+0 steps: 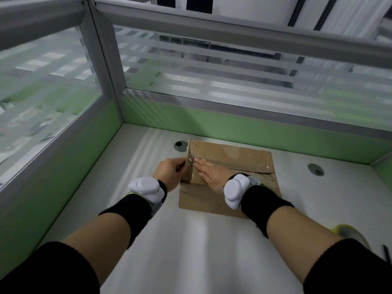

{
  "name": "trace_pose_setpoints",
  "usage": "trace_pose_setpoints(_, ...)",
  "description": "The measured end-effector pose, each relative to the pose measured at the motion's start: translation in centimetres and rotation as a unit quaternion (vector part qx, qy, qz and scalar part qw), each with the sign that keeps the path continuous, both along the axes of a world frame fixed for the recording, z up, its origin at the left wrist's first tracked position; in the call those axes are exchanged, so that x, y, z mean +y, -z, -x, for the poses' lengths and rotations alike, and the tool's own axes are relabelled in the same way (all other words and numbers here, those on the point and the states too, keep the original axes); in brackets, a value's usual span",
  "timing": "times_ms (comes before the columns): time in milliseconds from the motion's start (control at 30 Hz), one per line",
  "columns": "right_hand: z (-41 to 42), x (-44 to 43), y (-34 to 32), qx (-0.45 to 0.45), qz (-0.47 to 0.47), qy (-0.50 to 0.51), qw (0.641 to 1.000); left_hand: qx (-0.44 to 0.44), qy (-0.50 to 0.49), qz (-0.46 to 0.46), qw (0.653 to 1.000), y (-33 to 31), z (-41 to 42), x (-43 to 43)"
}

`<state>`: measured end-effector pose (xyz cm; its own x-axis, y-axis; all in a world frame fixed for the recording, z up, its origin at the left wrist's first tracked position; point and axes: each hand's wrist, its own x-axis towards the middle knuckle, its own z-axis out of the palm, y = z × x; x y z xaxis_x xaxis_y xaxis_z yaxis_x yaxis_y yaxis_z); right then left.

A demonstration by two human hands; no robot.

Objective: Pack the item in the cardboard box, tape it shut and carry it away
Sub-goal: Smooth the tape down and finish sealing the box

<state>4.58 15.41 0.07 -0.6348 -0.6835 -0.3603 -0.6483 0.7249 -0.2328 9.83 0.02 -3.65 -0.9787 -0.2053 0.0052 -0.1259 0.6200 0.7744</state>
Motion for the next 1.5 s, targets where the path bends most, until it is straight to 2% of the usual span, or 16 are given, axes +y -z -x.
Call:
trace_pose_setpoints(433, 0.4, -2.6, -0.1, -0.016, 0.008, 0.036, 0.999, -0.015, 0.018, 0.035, 0.999, -0.3, 0.0, 0.2)
trace_pose_setpoints(1000, -0.6, -1.4, -1.1, -0.056, -0.016, 0.0, 0.998, -0.031, 0.03, 0.073, 0.996, -0.9, 0.2, 0.5)
trace_pose_setpoints(1067, -0.4, -0.6, -1.4, -0.053, 0.0, 0.006, 0.999, -0.019, 0.029, 0.092, 0.995, -1.2, 0.2, 0.7)
trace_pose_setpoints(1167, 0.9, 1.6, -1.6, -0.015, -0.005, 0.041, 0.999, 0.003, 0.034, 0.17, 0.985, -1.8, 0.0, 1.1)
trace_pose_setpoints(1267, 2.1, 4.1, -2.7, -0.012, 0.012, 0.096, 0.995, 0.015, 0.09, 0.205, 0.975, -2.2, -0.4, 2.4)
trace_pose_setpoints(1333, 3.4, 5.7, -3.5, -0.013, 0.058, 0.102, 0.993, 0.014, 0.145, 0.209, 0.967, -2.2, -0.7, 3.6)
trace_pose_setpoints(1400, 4.7, 6.7, -4.1, 0.004, -0.029, 0.08, 0.996, 0.002, 0.195, 0.218, 0.956, -2.1, -0.9, 4.7)
trace_pose_setpoints(1433, 5.1, 6.7, -4.4, 0.01, -0.081, 0.1, 0.992, -0.004, 0.214, 0.222, 0.951, -2.0, -1.0, 5.1)
trace_pose_setpoints(1500, 6.2, 6.7, -4.3, 0.016, -0.077, 0.116, 0.99, -0.001, 0.239, 0.227, 0.944, -1.9, -1.2, 5.5)
